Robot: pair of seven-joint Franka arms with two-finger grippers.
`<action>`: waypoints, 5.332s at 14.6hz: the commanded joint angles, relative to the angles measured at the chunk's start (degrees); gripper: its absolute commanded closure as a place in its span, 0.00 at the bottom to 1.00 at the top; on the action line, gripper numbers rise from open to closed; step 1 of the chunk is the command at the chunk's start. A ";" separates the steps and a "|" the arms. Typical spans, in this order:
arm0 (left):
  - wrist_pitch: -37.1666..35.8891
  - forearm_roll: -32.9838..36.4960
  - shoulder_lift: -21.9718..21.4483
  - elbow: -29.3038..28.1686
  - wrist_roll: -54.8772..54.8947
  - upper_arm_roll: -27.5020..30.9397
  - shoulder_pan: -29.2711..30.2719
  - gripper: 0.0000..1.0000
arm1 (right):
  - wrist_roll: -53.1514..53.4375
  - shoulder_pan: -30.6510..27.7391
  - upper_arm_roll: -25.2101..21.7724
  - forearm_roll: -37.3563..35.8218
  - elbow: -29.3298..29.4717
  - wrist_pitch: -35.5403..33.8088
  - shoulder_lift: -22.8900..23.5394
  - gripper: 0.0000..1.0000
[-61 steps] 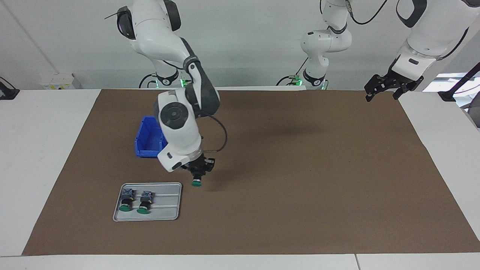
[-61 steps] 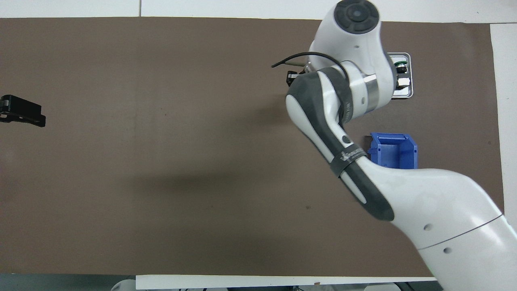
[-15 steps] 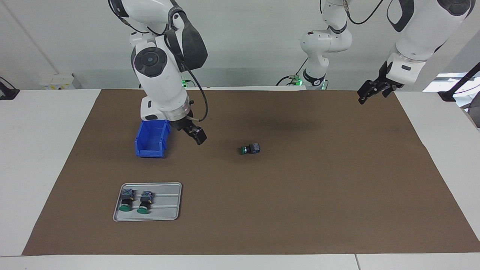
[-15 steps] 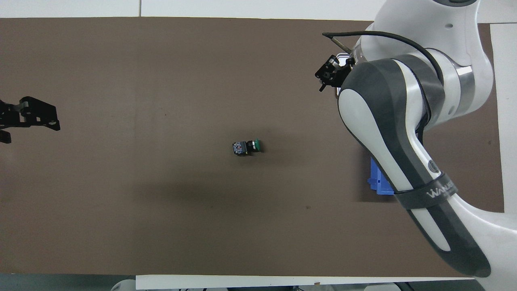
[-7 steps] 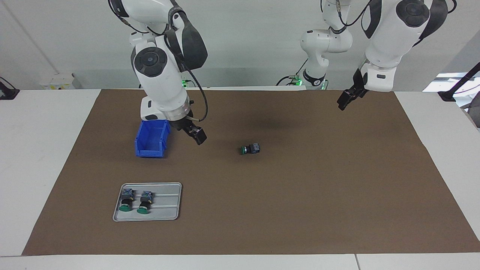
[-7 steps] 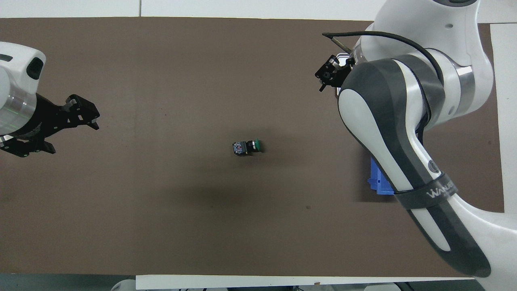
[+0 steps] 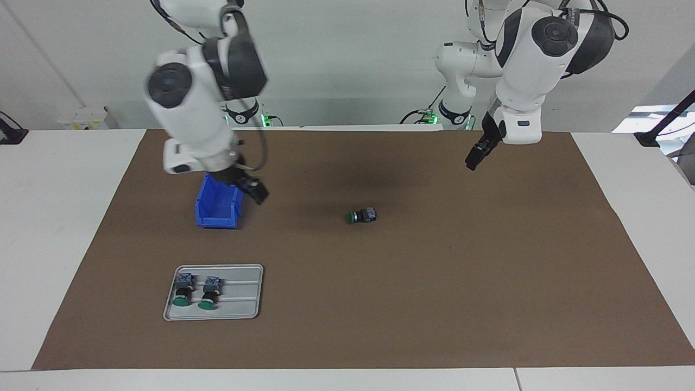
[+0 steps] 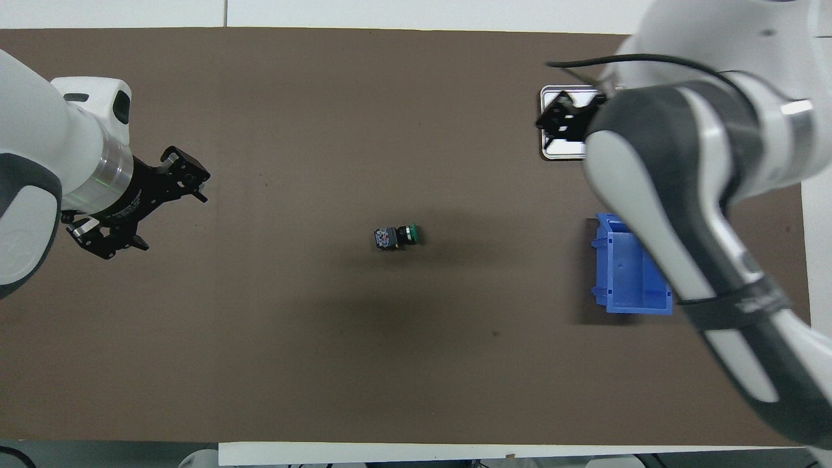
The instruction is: Place and press button with both arms
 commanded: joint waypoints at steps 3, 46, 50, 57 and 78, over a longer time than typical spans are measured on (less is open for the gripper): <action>2.26 -0.65 0.71 -1.08 -5.87 0.60 -2.19 0.00 | -10.80 -6.03 2.31 -0.74 -9.11 1.90 -7.35 0.00; 38.47 -2.41 28.75 -1.61 -74.08 0.77 -25.13 0.12 | -45.04 -4.62 -2.96 -9.46 -0.50 -6.62 -7.61 0.00; 38.21 -2.59 28.75 -1.17 -74.26 0.68 -25.49 0.46 | -45.04 -4.71 -2.96 -9.46 -0.50 -6.62 -7.61 0.00; 37.86 -2.59 28.49 -1.16 -74.00 0.68 -25.49 0.90 | -45.04 -4.71 -2.96 -9.46 -0.50 -6.62 -7.61 0.00; 39.26 -35.00 12.05 -10.91 -39.55 1.04 -9.94 0.98 | -45.04 -4.71 -2.96 -9.46 -0.50 -6.62 -7.61 0.00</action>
